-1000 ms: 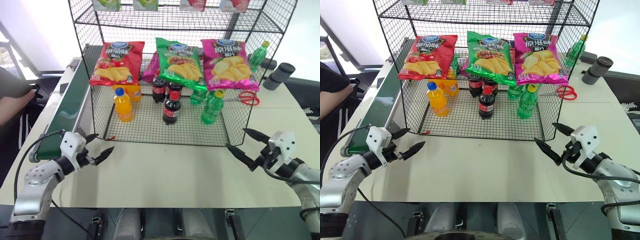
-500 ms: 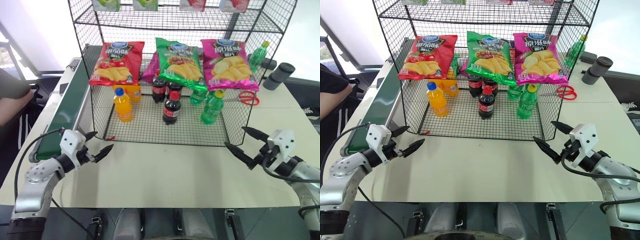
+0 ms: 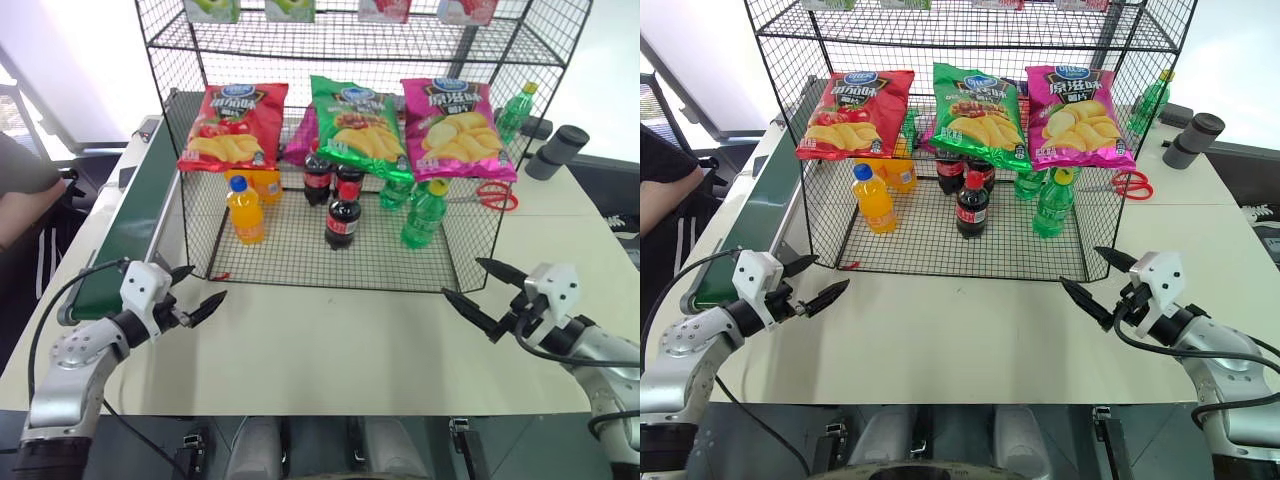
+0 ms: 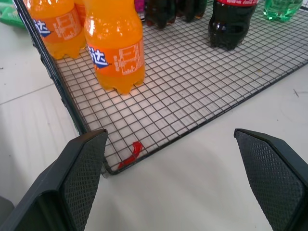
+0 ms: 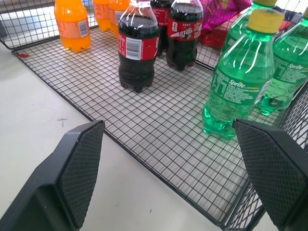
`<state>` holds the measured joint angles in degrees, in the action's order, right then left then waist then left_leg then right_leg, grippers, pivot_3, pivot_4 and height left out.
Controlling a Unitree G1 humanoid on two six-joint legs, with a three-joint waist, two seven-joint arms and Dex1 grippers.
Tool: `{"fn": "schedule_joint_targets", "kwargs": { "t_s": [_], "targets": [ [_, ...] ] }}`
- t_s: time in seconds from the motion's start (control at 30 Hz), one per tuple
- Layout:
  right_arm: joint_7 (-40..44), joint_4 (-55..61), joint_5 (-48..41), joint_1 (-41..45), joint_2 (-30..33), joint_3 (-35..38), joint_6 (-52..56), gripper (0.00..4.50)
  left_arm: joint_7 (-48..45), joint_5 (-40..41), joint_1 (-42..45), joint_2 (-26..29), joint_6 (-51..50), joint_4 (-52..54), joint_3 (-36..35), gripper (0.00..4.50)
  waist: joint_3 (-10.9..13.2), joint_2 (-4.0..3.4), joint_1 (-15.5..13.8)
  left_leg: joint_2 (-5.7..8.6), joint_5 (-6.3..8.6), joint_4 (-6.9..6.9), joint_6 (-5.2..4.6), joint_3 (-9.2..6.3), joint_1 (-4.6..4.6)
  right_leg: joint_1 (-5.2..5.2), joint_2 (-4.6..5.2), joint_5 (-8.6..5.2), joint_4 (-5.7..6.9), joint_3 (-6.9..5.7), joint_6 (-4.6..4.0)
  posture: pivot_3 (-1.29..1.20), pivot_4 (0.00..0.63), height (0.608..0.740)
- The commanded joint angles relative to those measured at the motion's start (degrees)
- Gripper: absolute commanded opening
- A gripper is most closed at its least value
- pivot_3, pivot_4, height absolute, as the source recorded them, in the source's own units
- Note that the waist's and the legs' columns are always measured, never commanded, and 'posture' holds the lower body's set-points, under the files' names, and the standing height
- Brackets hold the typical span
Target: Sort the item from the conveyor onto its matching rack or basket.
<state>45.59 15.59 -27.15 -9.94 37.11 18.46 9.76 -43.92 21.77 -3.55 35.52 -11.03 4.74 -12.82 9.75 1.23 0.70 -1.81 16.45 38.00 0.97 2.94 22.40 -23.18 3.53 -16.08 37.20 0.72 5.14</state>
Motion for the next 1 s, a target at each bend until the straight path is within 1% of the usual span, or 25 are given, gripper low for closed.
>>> {"fn": "schedule_joint_targets", "kwargs": {
  "t_s": [0.03, 1.0],
  "targets": [
    [-0.27, 0.77, 0.13, 0.92, -0.22, 0.42, -0.68, 4.43, 0.7, 0.3, 0.24, 0.67, -0.93, 1.26, -1.66, 4.5, 0.0, 0.0, 0.01, 0.0, 0.0, 0.01, 0.0, 0.0, -0.01, 0.0, 0.0, 0.0, 0.0, 0.0, 0.0, 0.0, 0.15, 0.74],
    [-1.75, -1.32, 2.59, 5.63, -1.56, -2.25, -1.04, 4.43, 2.33, -0.7, 4.47, -2.44, -2.16, -1.22, 0.26, 4.5, -0.03, -0.02, 0.04, -0.02, -0.01, 0.08, -0.01, -0.02, -0.04, 0.02, -0.11, 0.01, 0.12, 0.0, 0.02, 0.0, 0.15, 0.74]
  ]
}}
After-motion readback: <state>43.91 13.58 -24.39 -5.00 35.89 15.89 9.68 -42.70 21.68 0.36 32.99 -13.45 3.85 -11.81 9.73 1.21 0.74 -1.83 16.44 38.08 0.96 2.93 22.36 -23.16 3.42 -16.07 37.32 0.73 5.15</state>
